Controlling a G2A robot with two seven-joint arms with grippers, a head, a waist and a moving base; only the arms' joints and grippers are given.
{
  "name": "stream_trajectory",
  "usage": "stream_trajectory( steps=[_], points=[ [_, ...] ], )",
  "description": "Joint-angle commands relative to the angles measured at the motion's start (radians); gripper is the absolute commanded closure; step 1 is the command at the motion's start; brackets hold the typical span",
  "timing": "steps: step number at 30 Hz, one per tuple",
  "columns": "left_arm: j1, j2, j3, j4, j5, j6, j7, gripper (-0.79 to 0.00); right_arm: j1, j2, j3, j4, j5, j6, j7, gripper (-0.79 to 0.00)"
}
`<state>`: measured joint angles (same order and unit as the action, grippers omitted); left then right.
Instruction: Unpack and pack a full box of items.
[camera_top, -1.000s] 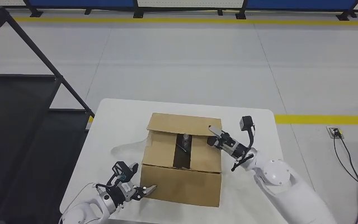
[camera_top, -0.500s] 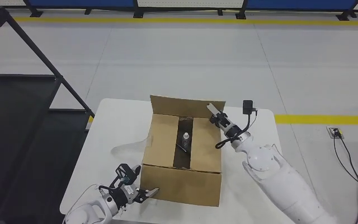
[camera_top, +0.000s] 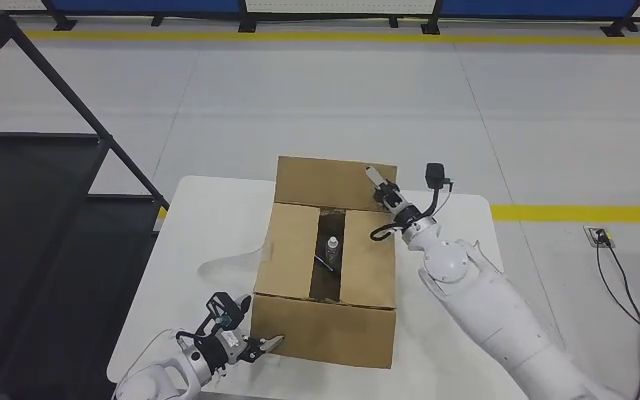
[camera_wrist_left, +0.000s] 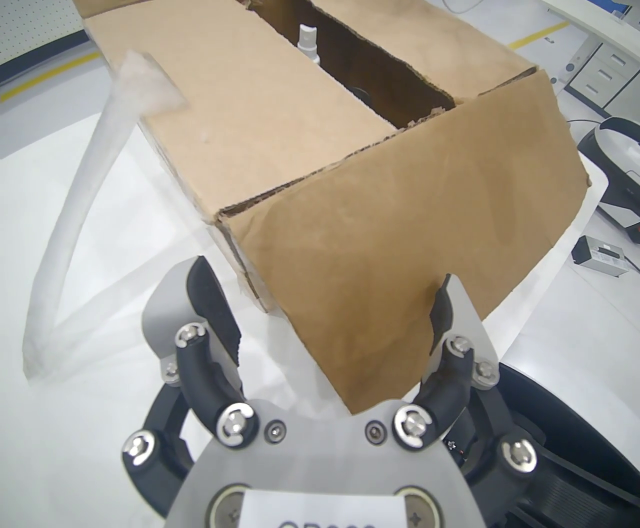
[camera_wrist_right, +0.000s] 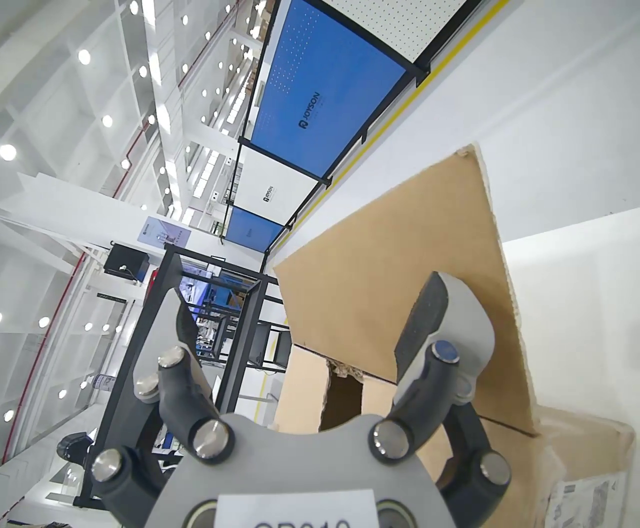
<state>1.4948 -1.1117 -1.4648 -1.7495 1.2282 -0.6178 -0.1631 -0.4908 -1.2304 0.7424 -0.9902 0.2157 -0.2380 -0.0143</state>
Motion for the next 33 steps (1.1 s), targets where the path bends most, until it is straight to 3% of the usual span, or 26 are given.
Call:
stream_trajectory(
  steps=[1,19,33],
  points=[
    [0.0,0.001,0.002,-0.002,-0.001,0.002,-0.001,-0.785,0.016,-0.014,-0.005,0.037,0.005,-0.01,0.006,-0.785],
    [0.011,0.006,0.012,-0.012,0.003,0.016,0.021,-0.785,0.117,-0.126,-0.033,0.296,0.04,-0.042,0.13,-0.785],
    [0.018,0.011,0.024,-0.017,0.023,0.004,0.031,-0.785,0.136,-0.148,0.004,0.361,0.031,-0.07,0.302,-0.785]
  ],
)
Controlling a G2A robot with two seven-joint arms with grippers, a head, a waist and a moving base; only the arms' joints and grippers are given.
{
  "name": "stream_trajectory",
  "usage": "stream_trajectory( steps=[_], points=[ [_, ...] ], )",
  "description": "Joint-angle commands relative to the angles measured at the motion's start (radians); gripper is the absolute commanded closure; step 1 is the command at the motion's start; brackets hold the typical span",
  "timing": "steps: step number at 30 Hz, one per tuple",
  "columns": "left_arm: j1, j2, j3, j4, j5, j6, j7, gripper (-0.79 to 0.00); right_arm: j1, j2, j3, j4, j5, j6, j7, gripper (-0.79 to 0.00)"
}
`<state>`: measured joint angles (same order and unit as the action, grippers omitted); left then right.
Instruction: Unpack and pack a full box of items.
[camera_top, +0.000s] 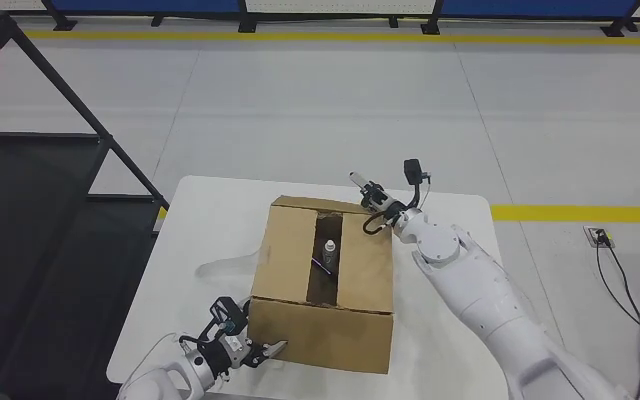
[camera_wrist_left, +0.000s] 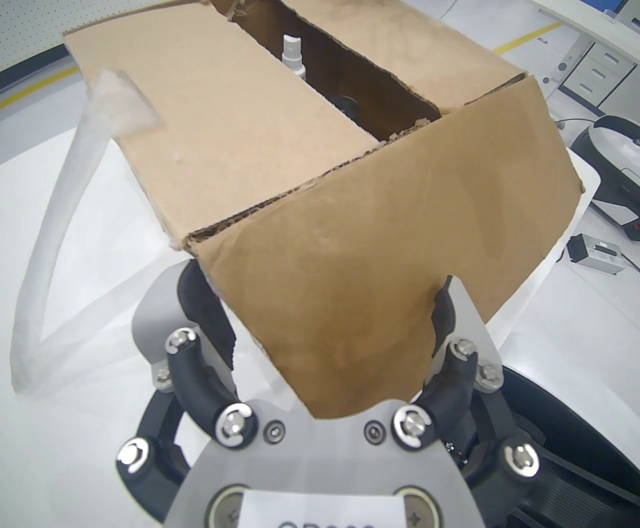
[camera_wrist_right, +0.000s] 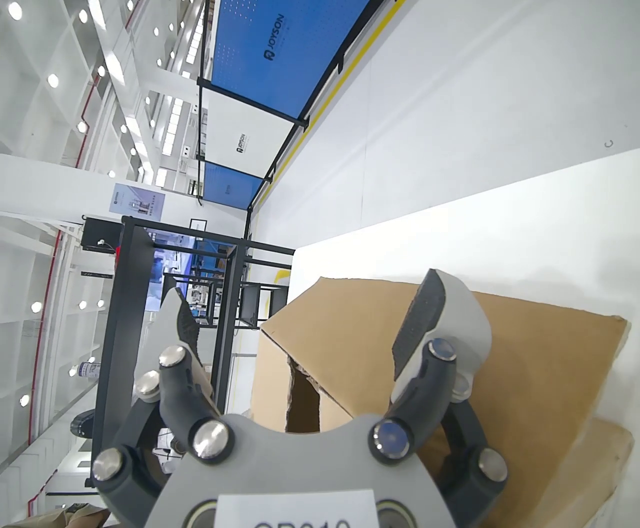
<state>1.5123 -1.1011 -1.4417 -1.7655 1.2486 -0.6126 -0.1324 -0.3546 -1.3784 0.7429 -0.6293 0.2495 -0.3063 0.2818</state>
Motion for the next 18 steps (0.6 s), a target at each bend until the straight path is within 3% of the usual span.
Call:
stream_trajectory(
  steps=[1,12,16,18],
  points=[
    [0.001,0.001,0.002,-0.001,0.005,-0.003,0.0,-0.785,-0.002,0.0,0.008,-0.001,-0.005,-0.006,0.015,-0.785],
    [0.016,0.007,-0.063,0.008,-0.108,-0.011,0.058,-0.785,-0.074,0.031,0.12,-0.131,0.049,-0.139,0.119,-0.785],
    [0.015,0.007,-0.102,0.032,-0.175,0.047,0.058,-0.785,-0.14,0.052,0.159,-0.266,0.09,-0.111,0.249,-0.785],
    [0.005,0.004,-0.109,0.049,-0.215,0.091,0.051,-0.785,-0.14,0.052,0.159,-0.266,0.09,-0.111,0.249,-0.785]
  ],
)
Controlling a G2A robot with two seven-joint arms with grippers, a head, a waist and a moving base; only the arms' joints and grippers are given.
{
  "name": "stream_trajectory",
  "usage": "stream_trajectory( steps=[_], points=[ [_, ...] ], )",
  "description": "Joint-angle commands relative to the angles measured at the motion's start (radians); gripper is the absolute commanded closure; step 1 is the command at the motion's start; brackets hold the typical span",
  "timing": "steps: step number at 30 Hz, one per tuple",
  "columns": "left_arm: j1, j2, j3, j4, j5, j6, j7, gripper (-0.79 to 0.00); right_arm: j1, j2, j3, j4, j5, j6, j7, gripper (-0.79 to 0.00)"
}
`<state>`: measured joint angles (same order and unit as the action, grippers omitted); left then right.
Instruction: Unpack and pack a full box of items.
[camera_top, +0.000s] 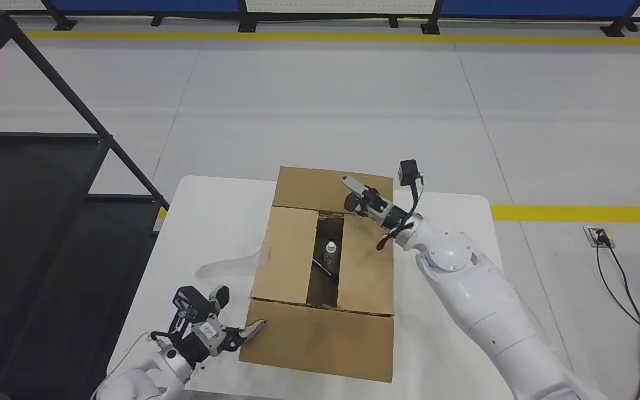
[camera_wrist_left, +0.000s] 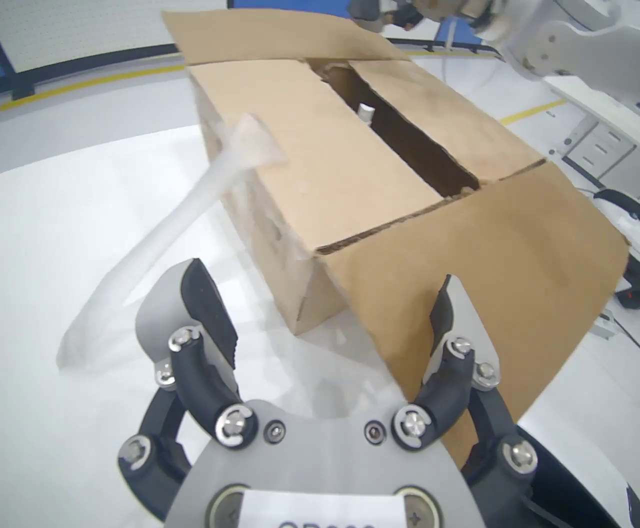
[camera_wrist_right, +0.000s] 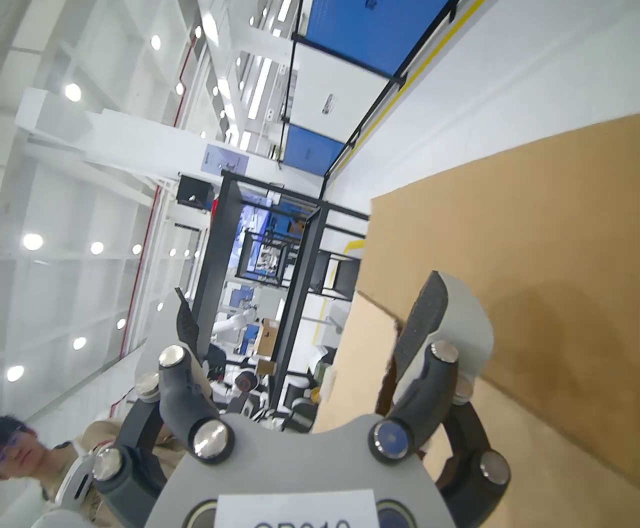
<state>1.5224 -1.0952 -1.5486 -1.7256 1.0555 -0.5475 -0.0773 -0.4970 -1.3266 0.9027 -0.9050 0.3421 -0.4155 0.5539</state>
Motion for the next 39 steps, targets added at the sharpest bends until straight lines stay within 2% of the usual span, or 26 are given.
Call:
stream_trajectory(
  steps=[1,4,8,10,13,16,18,21,23,28,34,39],
  points=[
    [-0.013,-0.003,-0.004,0.017,-0.037,0.057,-0.008,-0.785,0.003,0.0,-0.001,0.01,-0.003,-0.002,-0.023,-0.785],
    [-0.037,-0.01,0.011,0.039,-0.04,0.174,-0.02,-0.785,0.003,0.0,-0.001,0.01,-0.003,-0.002,-0.023,-0.785],
    [-0.066,-0.02,0.033,0.072,-0.082,0.249,-0.013,-0.785,-0.009,0.001,0.003,0.0,-0.007,0.001,-0.032,-0.785],
    [-0.077,-0.022,0.045,0.081,-0.102,0.244,-0.012,-0.785,-0.028,0.004,0.006,-0.027,-0.027,0.015,-0.021,-0.785],
    [-0.084,-0.021,0.044,0.087,-0.134,0.182,-0.019,-0.785,-0.05,0.005,0.007,-0.069,-0.061,0.037,-0.035,-0.785],
    [-0.079,-0.016,0.017,0.091,-0.174,0.11,-0.028,-0.785,-0.062,0.004,0.011,-0.096,-0.077,0.057,-0.044,-0.785],
    [-0.075,-0.013,-0.006,0.095,-0.201,0.095,-0.03,-0.785,-0.065,0.003,0.015,-0.105,-0.079,0.066,-0.038,-0.785],
    [-0.075,-0.012,-0.029,0.105,-0.222,0.111,-0.031,-0.785,-0.066,0.0,0.017,-0.112,-0.068,0.073,-0.009,-0.785],
    [-0.081,-0.013,-0.032,0.108,-0.201,0.157,-0.028,-0.785,-0.066,-0.002,0.016,-0.116,-0.055,0.073,0.028,-0.785],
    [-0.113,-0.023,0.031,0.113,-0.098,0.281,-0.005,-0.785,-0.061,-0.005,0.011,-0.122,-0.037,0.091,0.125,-0.785],
    [-0.176,-0.036,0.113,0.156,-0.008,0.363,0.008,-0.785,-0.061,-0.005,0.0,-0.141,-0.062,0.136,0.225,-0.785],
    [-0.193,-0.043,0.142,0.174,-0.034,0.329,0.015,-0.785,-0.062,-0.004,-0.005,-0.143,-0.092,0.173,0.271,-0.785]
  ],
)
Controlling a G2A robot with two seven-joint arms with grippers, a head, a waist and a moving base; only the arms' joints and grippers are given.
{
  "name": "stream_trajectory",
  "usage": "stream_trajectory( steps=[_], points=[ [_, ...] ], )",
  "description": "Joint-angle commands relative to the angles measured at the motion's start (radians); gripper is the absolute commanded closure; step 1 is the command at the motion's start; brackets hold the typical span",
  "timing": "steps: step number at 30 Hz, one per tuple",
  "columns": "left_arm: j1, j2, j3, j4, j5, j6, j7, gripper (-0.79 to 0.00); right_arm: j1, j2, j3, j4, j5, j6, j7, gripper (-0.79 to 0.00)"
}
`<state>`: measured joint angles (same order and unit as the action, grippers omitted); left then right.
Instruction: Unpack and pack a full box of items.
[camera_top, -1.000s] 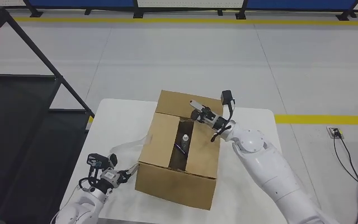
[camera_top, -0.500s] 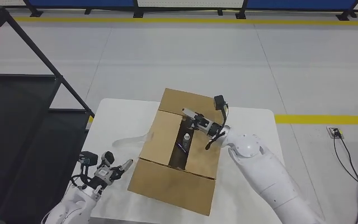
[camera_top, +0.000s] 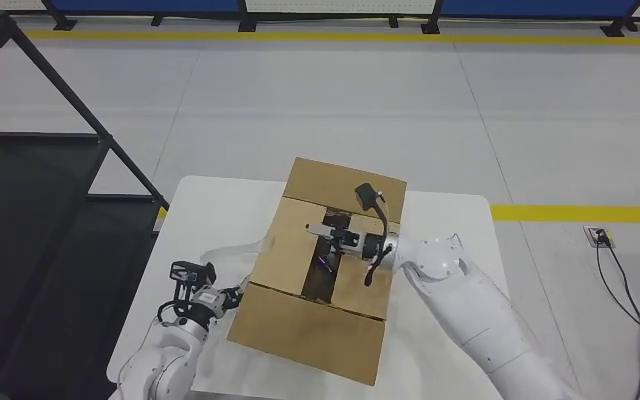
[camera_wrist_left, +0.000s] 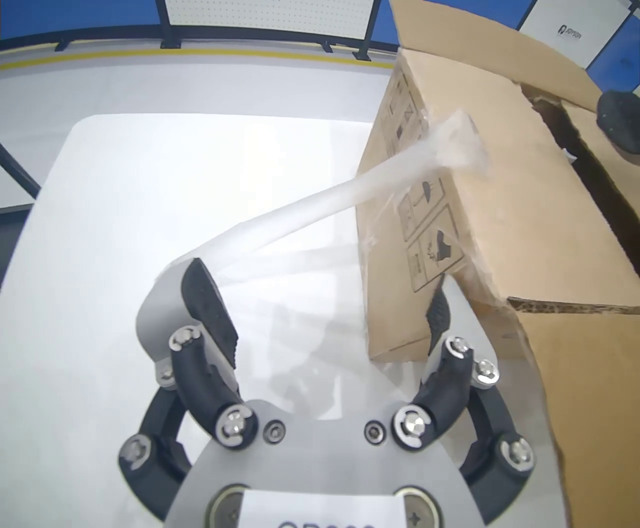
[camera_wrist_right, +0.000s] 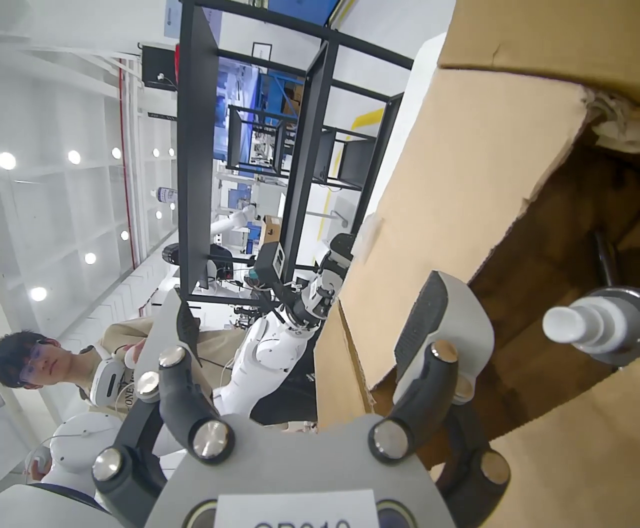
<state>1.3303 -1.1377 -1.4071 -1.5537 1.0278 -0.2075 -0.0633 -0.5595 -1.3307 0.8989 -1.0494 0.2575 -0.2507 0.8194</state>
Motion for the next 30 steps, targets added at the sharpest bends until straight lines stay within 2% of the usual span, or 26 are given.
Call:
stream_trajectory(
  steps=[1,12,18,22,30],
  points=[
    [-0.001,0.0,0.001,0.003,-0.013,-0.024,0.002,-0.785,0.001,0.0,-0.002,0.003,-0.016,0.018,0.008,-0.785],
    [0.019,0.002,-0.009,-0.008,0.008,-0.088,0.024,-0.785,0.016,-0.004,-0.015,0.018,-0.077,0.09,0.046,-0.785],
    [0.0,-0.004,-0.014,0.009,0.022,0.025,0.025,-0.785,0.015,-0.005,-0.013,0.017,-0.086,0.092,0.058,-0.785],
    [-0.02,-0.01,0.017,0.019,0.051,0.049,0.015,-0.785,0.012,-0.006,-0.007,0.017,-0.081,0.088,0.068,-0.785],
    [-0.026,-0.014,0.045,0.018,0.062,-0.027,0.039,-0.785,0.016,-0.015,-0.016,0.047,-0.074,0.094,0.084,-0.785]
  ],
)
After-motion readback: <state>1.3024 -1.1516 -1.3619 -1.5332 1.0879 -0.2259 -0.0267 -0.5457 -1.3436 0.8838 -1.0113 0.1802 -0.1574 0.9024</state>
